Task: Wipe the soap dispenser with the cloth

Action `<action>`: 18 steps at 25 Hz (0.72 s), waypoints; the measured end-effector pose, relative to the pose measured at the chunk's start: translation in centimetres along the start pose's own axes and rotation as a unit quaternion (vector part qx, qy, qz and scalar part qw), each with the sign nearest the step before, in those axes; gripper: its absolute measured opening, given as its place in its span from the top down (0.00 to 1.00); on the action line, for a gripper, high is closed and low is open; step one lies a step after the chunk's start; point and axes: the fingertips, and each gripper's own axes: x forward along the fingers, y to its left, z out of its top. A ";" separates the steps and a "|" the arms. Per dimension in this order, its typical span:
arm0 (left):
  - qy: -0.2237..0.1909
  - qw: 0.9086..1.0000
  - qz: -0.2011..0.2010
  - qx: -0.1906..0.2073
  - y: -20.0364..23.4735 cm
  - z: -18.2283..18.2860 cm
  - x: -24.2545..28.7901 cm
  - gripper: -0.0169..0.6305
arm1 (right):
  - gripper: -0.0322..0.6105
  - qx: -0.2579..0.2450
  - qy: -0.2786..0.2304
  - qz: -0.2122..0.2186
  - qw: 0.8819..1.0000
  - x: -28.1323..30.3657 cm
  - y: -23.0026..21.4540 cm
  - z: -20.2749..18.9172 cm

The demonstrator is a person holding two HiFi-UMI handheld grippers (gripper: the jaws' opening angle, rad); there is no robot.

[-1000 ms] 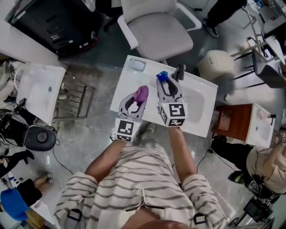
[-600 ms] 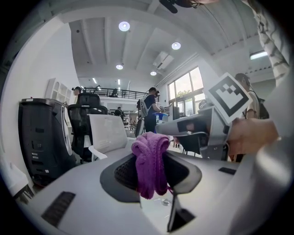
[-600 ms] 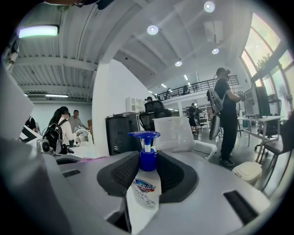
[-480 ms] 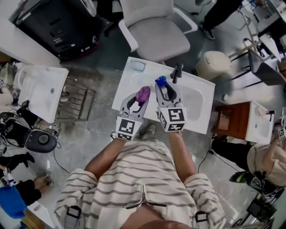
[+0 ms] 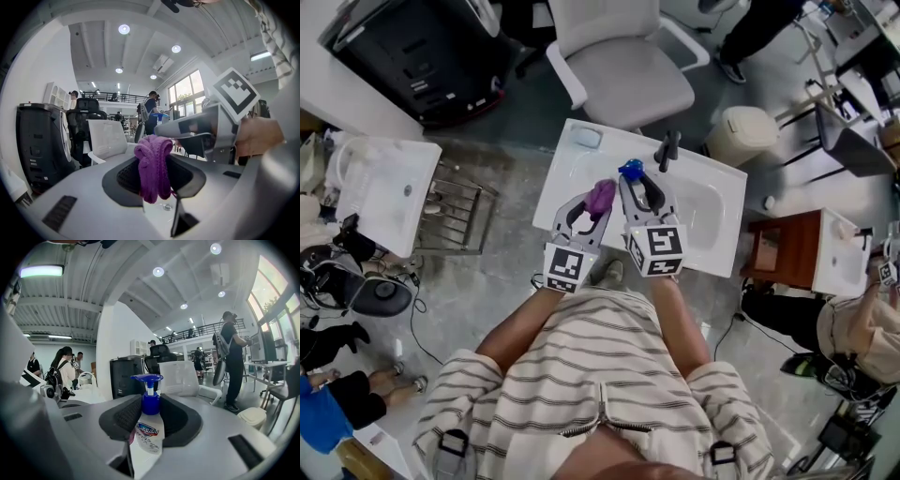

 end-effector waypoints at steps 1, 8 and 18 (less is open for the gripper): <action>0.000 1.000 -0.003 0.002 -0.2 0.0 0.0 0.77 | 0.75 -0.001 0.000 0.000 1.000 0.0 0.0 0.0; -0.002 1.000 -0.025 0.008 -1.6 0.0 0.7 0.77 | 0.75 -0.003 0.002 -0.004 1.000 0.0 0.0 0.1; -0.012 0.997 -0.053 0.046 -4.3 0.2 2.0 0.77 | 0.75 -0.007 0.001 -0.002 1.000 -0.5 -0.2 0.4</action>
